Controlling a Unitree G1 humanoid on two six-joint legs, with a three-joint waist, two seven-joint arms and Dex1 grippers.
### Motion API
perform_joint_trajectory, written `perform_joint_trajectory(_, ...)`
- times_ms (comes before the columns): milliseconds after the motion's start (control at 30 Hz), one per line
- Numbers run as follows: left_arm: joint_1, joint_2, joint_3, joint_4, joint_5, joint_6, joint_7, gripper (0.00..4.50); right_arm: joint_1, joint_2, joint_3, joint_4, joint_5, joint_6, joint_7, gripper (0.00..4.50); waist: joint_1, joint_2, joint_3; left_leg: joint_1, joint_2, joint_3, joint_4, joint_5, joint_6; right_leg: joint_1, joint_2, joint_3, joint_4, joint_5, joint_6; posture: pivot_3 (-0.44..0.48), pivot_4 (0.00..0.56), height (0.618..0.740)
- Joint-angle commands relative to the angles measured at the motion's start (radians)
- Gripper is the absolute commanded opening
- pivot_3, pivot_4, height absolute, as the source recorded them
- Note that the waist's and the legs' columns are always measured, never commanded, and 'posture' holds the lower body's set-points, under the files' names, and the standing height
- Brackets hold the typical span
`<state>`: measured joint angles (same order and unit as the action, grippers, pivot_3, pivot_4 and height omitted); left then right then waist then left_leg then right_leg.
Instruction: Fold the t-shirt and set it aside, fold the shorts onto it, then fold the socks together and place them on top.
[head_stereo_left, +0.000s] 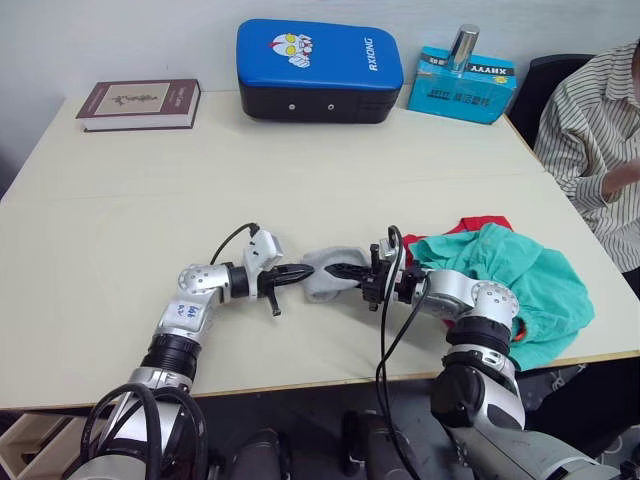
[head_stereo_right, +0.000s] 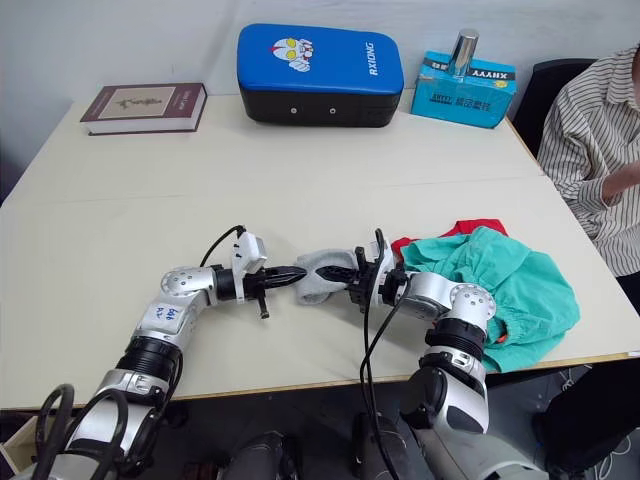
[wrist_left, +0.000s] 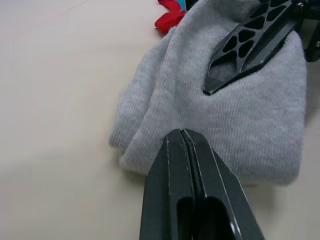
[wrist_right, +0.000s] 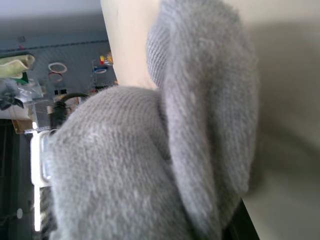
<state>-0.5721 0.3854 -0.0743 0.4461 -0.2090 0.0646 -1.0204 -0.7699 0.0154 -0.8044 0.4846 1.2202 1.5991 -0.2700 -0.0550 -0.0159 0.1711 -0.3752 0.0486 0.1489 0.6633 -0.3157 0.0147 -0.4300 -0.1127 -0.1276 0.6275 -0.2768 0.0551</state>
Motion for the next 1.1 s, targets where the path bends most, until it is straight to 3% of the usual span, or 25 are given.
perform_joint_trajectory(33, 0.017, 0.016, 0.036, -0.059, -0.055, -0.003, -0.042, 0.0, 0.024, 0.002, -0.037, -0.086, 0.117, 0.015, -0.061, 0.03, 0.001, 0.001, 0.001, 0.0, 0.0, 0.0, 0.0, 0.0, 0.0, 0.0, 0.0, 0.0, 0.0, 0.0, 0.0, 0.0, 0.15, 0.74)
perform_joint_trajectory(100, 0.028, 0.021, 0.062, -0.12, -0.113, 0.028, -0.07, 0.0, 0.053, -0.011, -0.035, -0.148, 0.241, 0.008, -0.125, 0.03, 0.002, 0.002, 0.002, -0.002, -0.001, 0.0, 0.0, 0.0, 0.0, -0.001, 0.0, 0.0, -0.001, 0.0, 0.0, 0.0, 0.15, 0.74)
perform_joint_trajectory(200, 0.063, 0.069, 0.078, -0.281, -0.223, 0.171, -0.143, 0.61, 0.173, -0.066, 0.096, -0.31, 0.617, -0.164, -0.316, 0.03, 0.004, 0.004, 0.003, -0.005, -0.001, -0.001, 0.0, -0.001, 0.001, -0.003, -0.001, -0.001, -0.003, 0.0, 0.0, 0.0, 0.15, 0.74)
perform_joint_trajectory(267, 0.088, 0.096, 0.083, -0.364, -0.255, 0.214, -0.151, 1.21, 0.239, -0.095, 0.142, -0.439, 0.739, -0.276, -0.368, 0.03, 0.004, 0.005, 0.004, -0.011, -0.001, -0.002, 0.0, 0.0, 0.001, -0.008, -0.001, -0.002, -0.003, 0.0, 0.0, 0.0, 0.15, 0.74)
perform_joint_trajectory(367, 0.117, 0.112, 0.106, -0.437, -0.292, 0.244, -0.135, 2.14, 0.299, -0.122, 0.131, -0.605, 0.752, -0.404, -0.375, 0.03, 0.004, 0.005, 0.004, -0.012, -0.002, -0.001, 0.0, 0.0, 0.001, -0.01, -0.001, -0.001, -0.003, 0.0, 0.001, 0.0, 0.15, 0.74)
perform_joint_trajectory(600, 0.19, 0.087, 0.165, -0.562, -0.403, 0.167, -0.191, 4.41, 0.379, -0.215, -0.055, -0.907, 0.752, -0.772, -0.551, 0.03, 0.017, 0.006, 0.005, -0.012, -0.002, -0.001, 0.0, 0.001, 0.001, -0.011, 0.001, 0.001, -0.006, 0.001, 0.003, 0.0, 0.15, 0.74)
perform_joint_trajectory(833, 0.203, 0.105, 0.137, -0.59, -0.418, 0.216, -0.188, 4.5, 0.592, -0.234, -0.123, -0.928, 0.752, -0.883, -0.568, 0.03, 0.029, 0.006, 0.005, -0.011, -0.002, -0.001, 0.0, 0.001, 0.001, -0.011, 0.003, 0.004, -0.006, 0.001, 0.003, 0.0, 0.15, 0.74)
perform_joint_trajectory(1100, 0.145, 0.096, 0.132, -0.541, -0.402, 0.216, -0.17, 4.5, 0.737, -0.242, -0.054, -0.797, 0.752, -0.856, -0.524, 0.03, 0.027, 0.006, 0.005, -0.011, -0.002, 0.0, 0.0, 0.002, 0.002, -0.011, 0.003, 0.006, -0.006, 0.002, 0.005, 0.0, 0.15, 0.74)
